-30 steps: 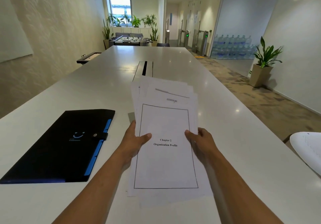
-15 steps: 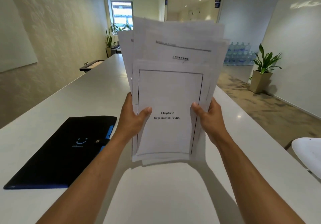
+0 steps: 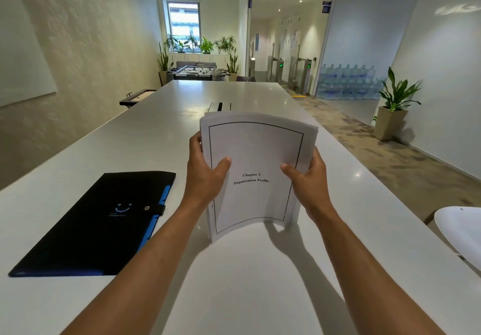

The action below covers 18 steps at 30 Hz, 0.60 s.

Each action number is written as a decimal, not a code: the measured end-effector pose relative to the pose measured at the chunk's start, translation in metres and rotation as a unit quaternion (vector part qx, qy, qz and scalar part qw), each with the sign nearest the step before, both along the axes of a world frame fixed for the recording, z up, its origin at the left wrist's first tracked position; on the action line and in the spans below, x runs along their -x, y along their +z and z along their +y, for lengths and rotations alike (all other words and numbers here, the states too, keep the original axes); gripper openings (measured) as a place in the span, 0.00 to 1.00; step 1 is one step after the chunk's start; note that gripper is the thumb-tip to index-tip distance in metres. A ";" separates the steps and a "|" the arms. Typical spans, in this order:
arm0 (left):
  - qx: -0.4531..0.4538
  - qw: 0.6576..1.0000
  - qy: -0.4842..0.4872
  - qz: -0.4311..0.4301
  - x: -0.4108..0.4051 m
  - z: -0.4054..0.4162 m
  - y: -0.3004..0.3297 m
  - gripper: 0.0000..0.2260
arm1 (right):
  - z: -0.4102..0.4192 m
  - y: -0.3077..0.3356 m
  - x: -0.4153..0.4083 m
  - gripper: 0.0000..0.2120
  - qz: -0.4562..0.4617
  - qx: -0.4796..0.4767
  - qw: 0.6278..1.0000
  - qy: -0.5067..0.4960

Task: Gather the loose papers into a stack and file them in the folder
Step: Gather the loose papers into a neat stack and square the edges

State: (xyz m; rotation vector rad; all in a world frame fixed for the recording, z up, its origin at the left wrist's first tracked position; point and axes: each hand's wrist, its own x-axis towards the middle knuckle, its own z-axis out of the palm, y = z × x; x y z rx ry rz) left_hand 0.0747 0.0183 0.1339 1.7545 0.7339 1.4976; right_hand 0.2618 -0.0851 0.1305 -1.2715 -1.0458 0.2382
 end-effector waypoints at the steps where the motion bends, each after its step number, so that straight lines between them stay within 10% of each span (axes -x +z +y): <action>1: 0.005 1.000 0.002 -0.001 -0.001 -0.001 -0.001 0.26 | 0.001 -0.003 0.001 0.21 0.005 0.004 1.000 -0.002; 18: 0.100 0.993 -0.004 -0.063 0.000 -0.014 -0.027 0.24 | -0.012 -0.026 0.009 0.21 0.050 0.010 0.999 -0.014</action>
